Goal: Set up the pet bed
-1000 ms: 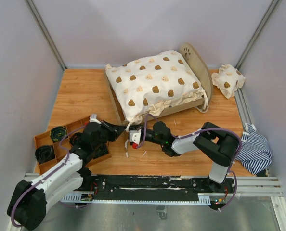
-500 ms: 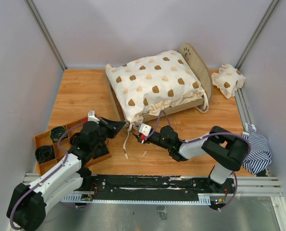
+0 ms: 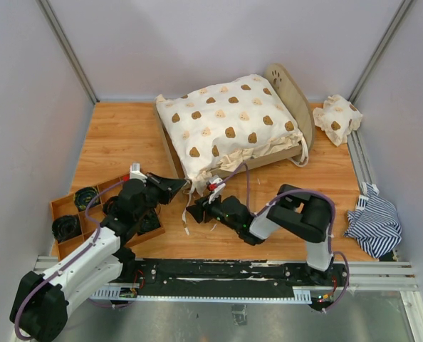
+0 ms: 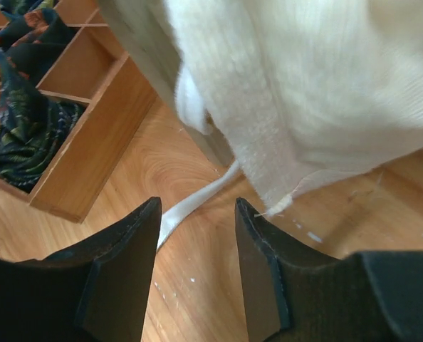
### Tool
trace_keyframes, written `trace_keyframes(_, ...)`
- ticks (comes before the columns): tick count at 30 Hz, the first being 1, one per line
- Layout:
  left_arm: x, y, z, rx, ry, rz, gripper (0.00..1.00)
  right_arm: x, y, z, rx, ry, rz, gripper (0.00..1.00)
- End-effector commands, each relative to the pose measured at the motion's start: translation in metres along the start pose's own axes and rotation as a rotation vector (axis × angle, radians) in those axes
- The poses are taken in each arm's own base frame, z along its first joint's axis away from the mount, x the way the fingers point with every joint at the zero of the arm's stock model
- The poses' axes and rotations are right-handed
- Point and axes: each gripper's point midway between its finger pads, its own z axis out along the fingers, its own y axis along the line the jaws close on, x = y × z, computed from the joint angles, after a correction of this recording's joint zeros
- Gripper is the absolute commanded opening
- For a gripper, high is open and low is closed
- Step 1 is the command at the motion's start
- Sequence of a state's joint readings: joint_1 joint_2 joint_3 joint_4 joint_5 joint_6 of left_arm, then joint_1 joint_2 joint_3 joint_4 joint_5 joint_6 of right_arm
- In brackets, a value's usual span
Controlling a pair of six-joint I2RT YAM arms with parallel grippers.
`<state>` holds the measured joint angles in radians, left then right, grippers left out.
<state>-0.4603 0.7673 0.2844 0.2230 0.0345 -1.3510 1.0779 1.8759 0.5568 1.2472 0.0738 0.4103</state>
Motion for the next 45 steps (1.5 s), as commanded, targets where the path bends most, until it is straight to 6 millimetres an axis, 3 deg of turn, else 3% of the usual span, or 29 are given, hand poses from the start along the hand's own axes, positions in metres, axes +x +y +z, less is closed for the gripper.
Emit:
trace_keyframes(1, -0.009, -0.028, -0.002, 0.072, -0.034, 0.002, 0.00, -0.006, 0.005, 0.024, 0.043, -0.103, 0.200, 0.47)
trace_keyframes(6, -0.011, -0.032, -0.003, 0.081, -0.042, 0.007, 0.00, 0.012, -0.010, 0.036, 0.110, -0.119, 0.285, 0.47)
trace_keyframes(10, -0.016, -0.036, -0.002, 0.080, -0.062, 0.035, 0.00, 0.024, -0.007, 0.048, 0.083, -0.101, 0.279, 0.40)
trace_keyframes(15, -0.038, -0.043, -0.005, 0.049, -0.171, 0.109, 0.00, 0.030, -0.002, 0.048, 0.033, -0.099, 0.229, 0.02)
trace_keyframes(16, -0.048, -0.049, -0.006, 0.043, -0.221, 0.135, 0.00, 0.032, -0.004, 0.045, 0.034, -0.092, 0.217, 0.00)
trace_keyframes(24, -0.120, -0.088, -0.027, -0.068, -0.553, 0.379, 0.00, 0.036, -0.011, 0.028, 0.040, -0.078, 0.123, 0.00)
trace_keyframes(26, -0.135, -0.105, -0.037, -0.066, -0.628, 0.401, 0.00, 0.037, -0.015, 0.026, 0.057, -0.079, 0.108, 0.00)
trace_keyframes(31, -0.161, -0.138, -0.051, -0.088, -0.751, 0.470, 0.00, 0.044, -0.031, 0.020, 0.128, -0.074, 0.086, 0.00)
trace_keyframes(38, -0.171, -0.175, -0.054, -0.019, -0.797, 0.480, 0.00, 0.047, -0.043, 0.014, 0.173, -0.069, 0.044, 0.00)
trace_keyframes(42, -0.159, -0.193, -0.047, 0.053, -0.727, 0.507, 0.00, 0.042, -0.039, 0.013, 0.155, -0.074, 0.005, 0.00)
trace_keyframes(45, -0.144, -0.190, -0.038, 0.067, -0.639, 0.543, 0.00, 0.040, -0.036, 0.015, 0.136, -0.075, -0.007, 0.00)
